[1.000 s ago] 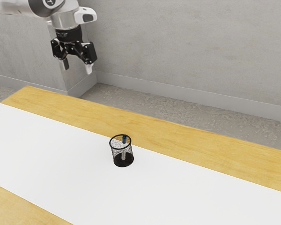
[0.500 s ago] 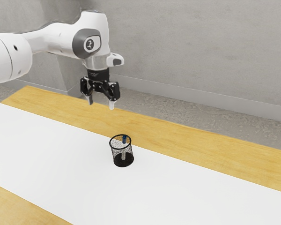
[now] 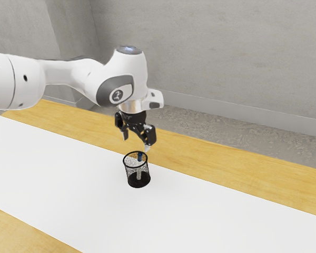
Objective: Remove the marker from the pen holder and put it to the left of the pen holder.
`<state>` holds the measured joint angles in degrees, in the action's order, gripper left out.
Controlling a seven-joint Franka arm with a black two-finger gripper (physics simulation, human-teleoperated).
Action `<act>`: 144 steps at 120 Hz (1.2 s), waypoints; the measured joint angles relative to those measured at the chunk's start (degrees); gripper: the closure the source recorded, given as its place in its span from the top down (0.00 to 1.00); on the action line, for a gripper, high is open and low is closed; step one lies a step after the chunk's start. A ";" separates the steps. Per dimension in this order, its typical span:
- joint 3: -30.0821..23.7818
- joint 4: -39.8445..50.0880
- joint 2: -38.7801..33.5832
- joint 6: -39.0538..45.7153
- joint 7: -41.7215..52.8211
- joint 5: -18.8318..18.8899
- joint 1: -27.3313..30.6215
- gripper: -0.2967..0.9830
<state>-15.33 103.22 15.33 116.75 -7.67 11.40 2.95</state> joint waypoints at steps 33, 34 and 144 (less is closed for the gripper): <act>-0.97 6.36 -0.39 8.12 0.16 0.89 0.04 0.77; -0.95 6.50 -0.42 8.23 0.17 0.89 0.04 0.77; 0.72 2.10 0.23 5.22 -0.21 1.99 0.29 0.18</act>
<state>-14.62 105.32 15.56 121.97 -7.87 13.39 3.24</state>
